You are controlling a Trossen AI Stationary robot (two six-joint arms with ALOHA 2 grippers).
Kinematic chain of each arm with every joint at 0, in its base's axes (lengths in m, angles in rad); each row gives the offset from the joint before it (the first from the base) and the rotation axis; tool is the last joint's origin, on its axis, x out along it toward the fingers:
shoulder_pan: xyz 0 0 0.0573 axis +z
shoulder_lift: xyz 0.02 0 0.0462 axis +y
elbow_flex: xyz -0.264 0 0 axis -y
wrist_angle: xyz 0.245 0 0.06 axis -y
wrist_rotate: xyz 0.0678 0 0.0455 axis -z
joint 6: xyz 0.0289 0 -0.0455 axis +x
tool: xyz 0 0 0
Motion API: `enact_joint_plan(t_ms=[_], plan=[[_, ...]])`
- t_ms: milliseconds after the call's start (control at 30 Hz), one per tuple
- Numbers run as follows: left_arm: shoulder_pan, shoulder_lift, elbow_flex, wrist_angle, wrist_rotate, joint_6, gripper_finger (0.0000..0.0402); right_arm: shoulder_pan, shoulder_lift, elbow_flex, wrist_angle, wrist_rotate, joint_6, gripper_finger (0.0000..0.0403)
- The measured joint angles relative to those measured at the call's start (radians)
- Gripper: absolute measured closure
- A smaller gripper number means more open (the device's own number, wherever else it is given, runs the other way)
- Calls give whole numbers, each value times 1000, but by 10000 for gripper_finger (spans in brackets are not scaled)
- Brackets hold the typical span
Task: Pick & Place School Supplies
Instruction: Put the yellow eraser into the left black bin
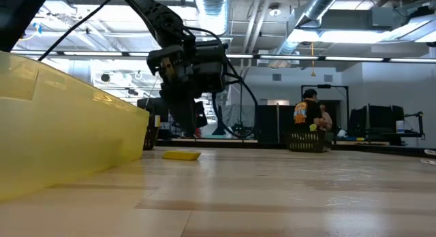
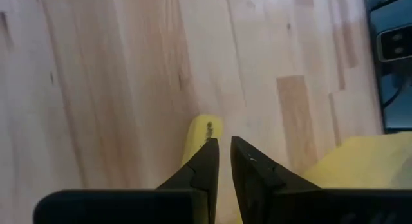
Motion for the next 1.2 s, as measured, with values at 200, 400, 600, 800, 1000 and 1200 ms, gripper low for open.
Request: enact_joint_plan(t_ms=[200, 400, 600, 800, 1000, 1200], plan=[[0, 8, 0, 3, -42, 46, 366, 0, 0, 0, -1, -12, 0, 249], [-2, 17, 0, 8, -39, 47, 366, 0, 0, 0, -7, -19, -1, 249], [-6, 34, -2, 5, -6, 49, 367, 0, 0, 0, -29, -19, -8, 249], [-7, 48, -2, 14, 7, 54, 367, 0, 0, 0, -35, -19, -11, 249], [-6, 50, -2, 16, 10, 66, 367, -1, 0, 0, -45, -19, -24, 249], [-6, 50, -2, 15, 9, 72, 367, -1, 0, 0, -46, -19, -27, 249]])
